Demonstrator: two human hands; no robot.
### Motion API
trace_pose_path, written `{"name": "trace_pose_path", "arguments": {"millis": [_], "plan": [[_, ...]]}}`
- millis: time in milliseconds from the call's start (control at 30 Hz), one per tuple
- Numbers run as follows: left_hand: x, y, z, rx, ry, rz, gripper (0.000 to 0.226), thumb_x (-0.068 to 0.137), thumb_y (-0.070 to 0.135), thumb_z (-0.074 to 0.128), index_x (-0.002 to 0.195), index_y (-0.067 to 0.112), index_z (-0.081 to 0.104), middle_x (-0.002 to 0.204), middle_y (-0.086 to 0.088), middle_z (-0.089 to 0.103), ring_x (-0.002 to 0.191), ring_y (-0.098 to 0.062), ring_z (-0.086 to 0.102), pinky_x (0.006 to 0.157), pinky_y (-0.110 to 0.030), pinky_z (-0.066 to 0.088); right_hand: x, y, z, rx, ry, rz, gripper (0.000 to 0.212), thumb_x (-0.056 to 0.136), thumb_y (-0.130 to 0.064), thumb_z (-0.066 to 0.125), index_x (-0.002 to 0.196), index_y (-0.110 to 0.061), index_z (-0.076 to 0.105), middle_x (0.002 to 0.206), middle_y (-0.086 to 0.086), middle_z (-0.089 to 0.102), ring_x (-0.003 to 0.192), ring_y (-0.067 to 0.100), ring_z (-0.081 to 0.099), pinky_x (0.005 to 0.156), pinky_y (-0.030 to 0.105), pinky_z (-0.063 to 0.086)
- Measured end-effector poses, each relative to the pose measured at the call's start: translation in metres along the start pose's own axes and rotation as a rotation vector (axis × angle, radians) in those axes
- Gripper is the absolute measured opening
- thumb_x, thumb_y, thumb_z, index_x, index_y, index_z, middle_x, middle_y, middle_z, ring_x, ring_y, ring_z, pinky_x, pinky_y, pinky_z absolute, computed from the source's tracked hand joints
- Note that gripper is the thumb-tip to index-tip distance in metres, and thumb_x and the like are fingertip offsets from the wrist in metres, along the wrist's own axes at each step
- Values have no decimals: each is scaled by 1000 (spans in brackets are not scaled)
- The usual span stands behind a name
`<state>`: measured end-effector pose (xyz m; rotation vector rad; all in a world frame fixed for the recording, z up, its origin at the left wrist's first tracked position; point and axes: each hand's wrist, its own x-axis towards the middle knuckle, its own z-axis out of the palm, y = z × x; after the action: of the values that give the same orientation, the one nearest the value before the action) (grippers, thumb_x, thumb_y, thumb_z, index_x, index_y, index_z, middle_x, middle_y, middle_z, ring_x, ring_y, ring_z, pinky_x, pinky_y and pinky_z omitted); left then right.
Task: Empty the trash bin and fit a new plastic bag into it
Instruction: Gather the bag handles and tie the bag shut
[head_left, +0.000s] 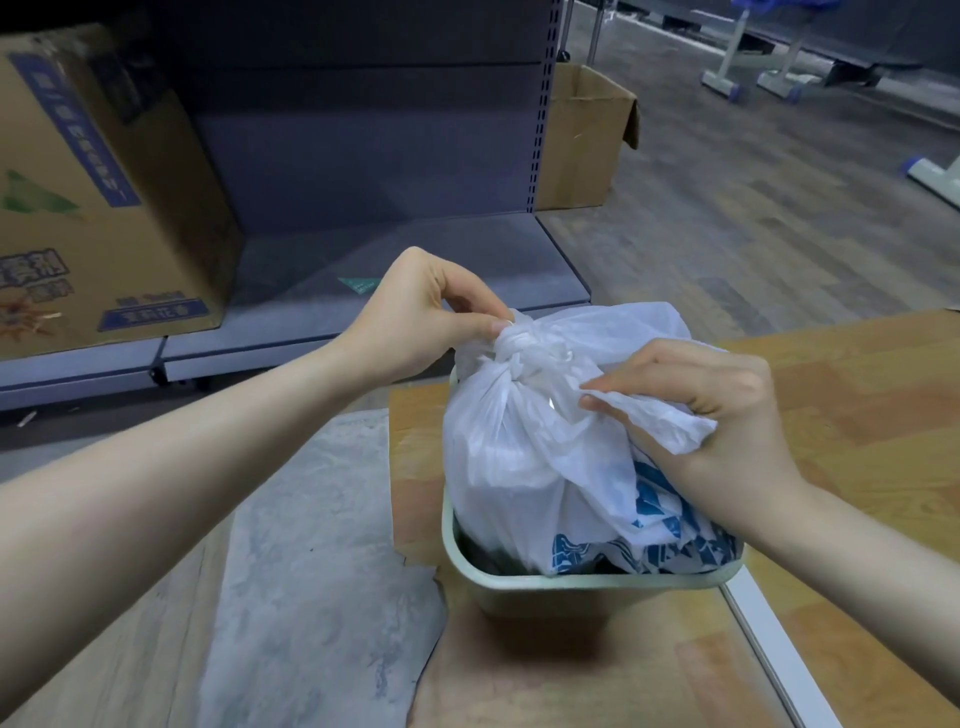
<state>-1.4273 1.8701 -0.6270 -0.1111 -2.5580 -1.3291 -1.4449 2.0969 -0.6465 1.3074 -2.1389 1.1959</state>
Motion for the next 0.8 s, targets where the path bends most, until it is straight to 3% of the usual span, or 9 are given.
{"name": "trace_pose_path", "arguments": {"millis": [100, 200, 333, 467, 533, 600, 667, 733, 800], "plan": [[1, -3, -1, 32, 17, 8, 17, 74, 4, 76, 71, 21, 75, 61, 17, 69, 59, 4, 60, 63, -13, 50, -2, -1, -1, 2, -26, 8, 13, 75, -1, 66, 81, -9, 75, 70, 11, 72, 61, 23, 67, 54, 36, 48], [2, -5, 0, 41, 7, 12, 10, 74, 4, 75, 76, 15, 77, 71, 6, 72, 66, -10, 66, 69, -25, 54, -5, -4, -2, 57, -22, 56, 13, 76, -5, 67, 83, -14, 72, 70, 13, 71, 60, 23, 66, 54, 37, 48], [2, -9, 4, 30, -5, 21, 7, 74, 5, 76, 74, 12, 77, 73, -2, 74, 75, -23, 68, 71, -36, 56, -8, -9, -5, 139, -16, 97, 11, 78, -20, 61, 85, -18, 69, 70, 10, 71, 64, 13, 62, 55, 22, 49], [0, -11, 8, 0, -1, 19, 10, 74, 4, 76, 74, 14, 77, 72, -4, 74, 77, -29, 67, 72, -42, 55, -11, -14, -8, 172, -27, 136, 15, 77, -22, 56, 86, -19, 67, 73, -2, 68, 70, 12, 65, 59, 17, 51], [0, -12, 10, -10, -3, 16, 10, 73, 3, 76, 75, 13, 77, 71, -3, 74, 77, -29, 67, 71, -42, 54, -12, -15, -9, 196, -46, 150, 11, 76, -19, 61, 84, -24, 67, 74, -14, 68, 72, 5, 66, 60, 10, 49], [0, -13, 12, -19, 1, 16, 11, 73, 2, 76, 75, 13, 77, 71, 0, 73, 77, -30, 67, 70, -40, 54, -12, -13, -10, 237, -52, 195, 22, 73, -7, 72, 78, -28, 69, 69, -25, 68, 70, -3, 66, 62, 5, 47], [0, -15, 13, -25, 14, 26, 10, 74, 3, 76, 75, 13, 77, 72, -2, 74, 75, -33, 67, 67, -39, 54, -10, -13, -11, 289, -25, 265, 27, 71, 0, 78, 70, -25, 71, 70, -16, 72, 65, -1, 66, 61, 6, 46], [-2, -17, 13, -11, 15, 56, 6, 77, 6, 74, 76, 12, 76, 72, -10, 74, 61, -31, 59, 58, -35, 48, -7, -13, -13, 332, -23, 322, 8, 71, -9, 73, 64, -12, 73, 70, 1, 71, 60, 7, 65, 58, 10, 46], [-5, -19, 12, 83, -8, 127, 4, 81, 8, 70, 78, 11, 72, 72, -11, 71, 52, -18, 47, 55, -27, 40, -2, -16, -14, 321, -34, 379, 18, 71, -19, 71, 62, -4, 70, 67, 6, 68, 60, 12, 64, 57, 12, 47]]}}
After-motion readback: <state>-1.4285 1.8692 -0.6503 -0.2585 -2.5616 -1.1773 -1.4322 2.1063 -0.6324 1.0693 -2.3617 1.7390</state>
